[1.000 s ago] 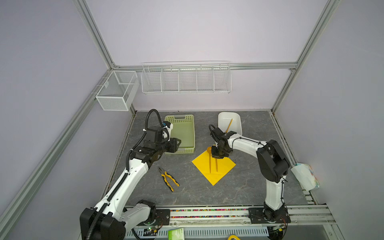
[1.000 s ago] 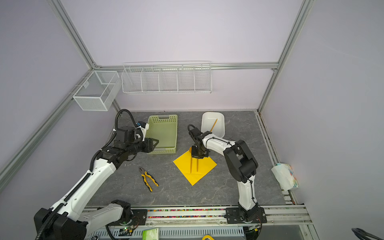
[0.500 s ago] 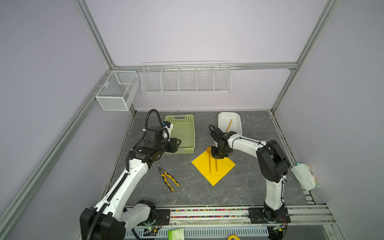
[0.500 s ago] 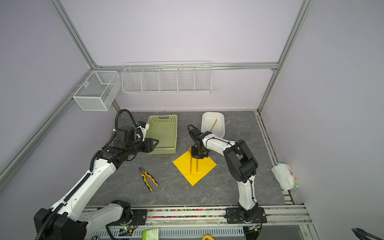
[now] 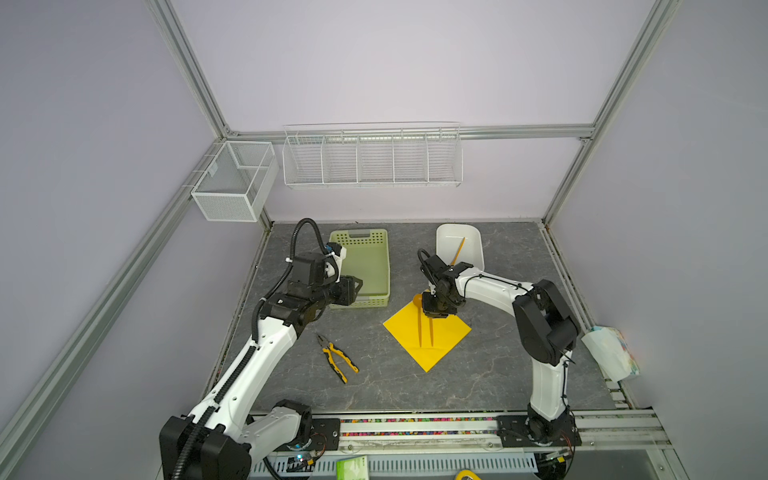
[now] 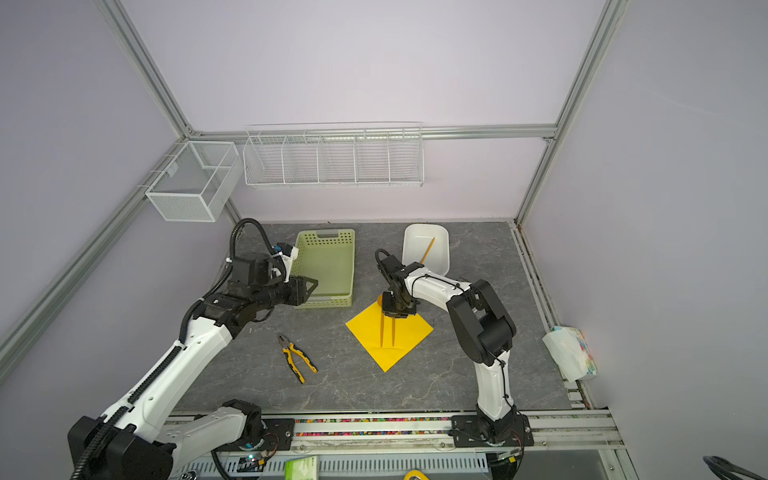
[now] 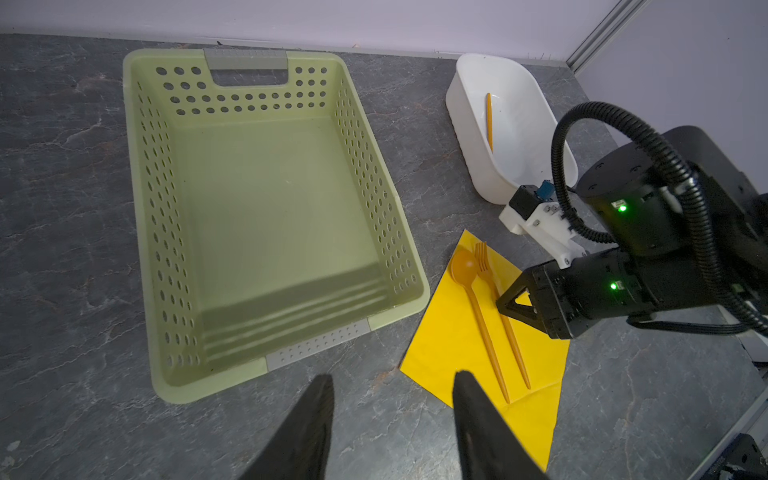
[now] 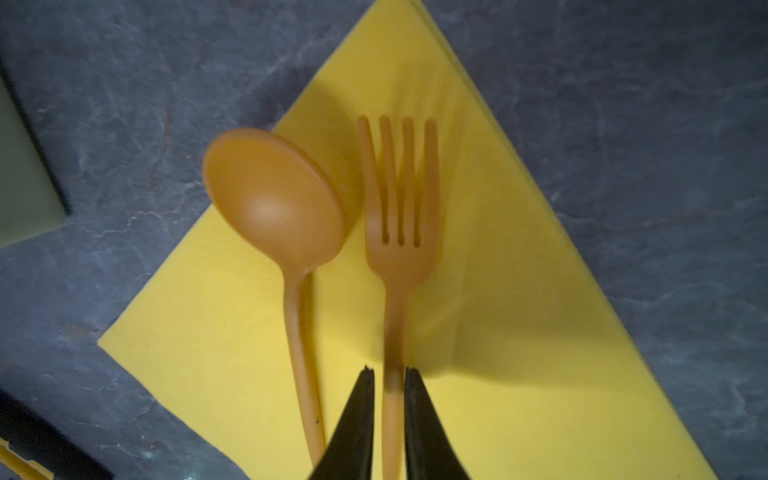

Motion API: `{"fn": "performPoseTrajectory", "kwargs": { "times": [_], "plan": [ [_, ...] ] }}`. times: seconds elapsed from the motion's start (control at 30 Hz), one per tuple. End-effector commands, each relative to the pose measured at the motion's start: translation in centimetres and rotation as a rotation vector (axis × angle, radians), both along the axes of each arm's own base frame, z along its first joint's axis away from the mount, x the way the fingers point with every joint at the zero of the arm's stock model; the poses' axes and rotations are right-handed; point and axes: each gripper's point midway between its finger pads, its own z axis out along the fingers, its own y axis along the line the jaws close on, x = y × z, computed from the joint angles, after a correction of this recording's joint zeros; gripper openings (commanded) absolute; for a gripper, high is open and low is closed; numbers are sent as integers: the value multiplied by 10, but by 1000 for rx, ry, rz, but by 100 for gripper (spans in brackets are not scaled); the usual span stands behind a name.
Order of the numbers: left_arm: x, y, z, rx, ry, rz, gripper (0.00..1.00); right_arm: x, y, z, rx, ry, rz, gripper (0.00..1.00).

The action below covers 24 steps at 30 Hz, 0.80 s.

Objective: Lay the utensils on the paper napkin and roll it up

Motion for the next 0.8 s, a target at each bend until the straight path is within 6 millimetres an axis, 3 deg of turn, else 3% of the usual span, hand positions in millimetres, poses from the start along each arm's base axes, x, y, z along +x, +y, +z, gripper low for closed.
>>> {"fn": "performPoseTrajectory", "kwargs": {
  "times": [0.0,0.77],
  "plan": [
    [-3,2,1,-8,-3,4,48,0,0,-3,2,14,0,18],
    [-4,3,1,-5,-4,6,48,-4,2,-8,-11,25,17,17]
  ]
}}
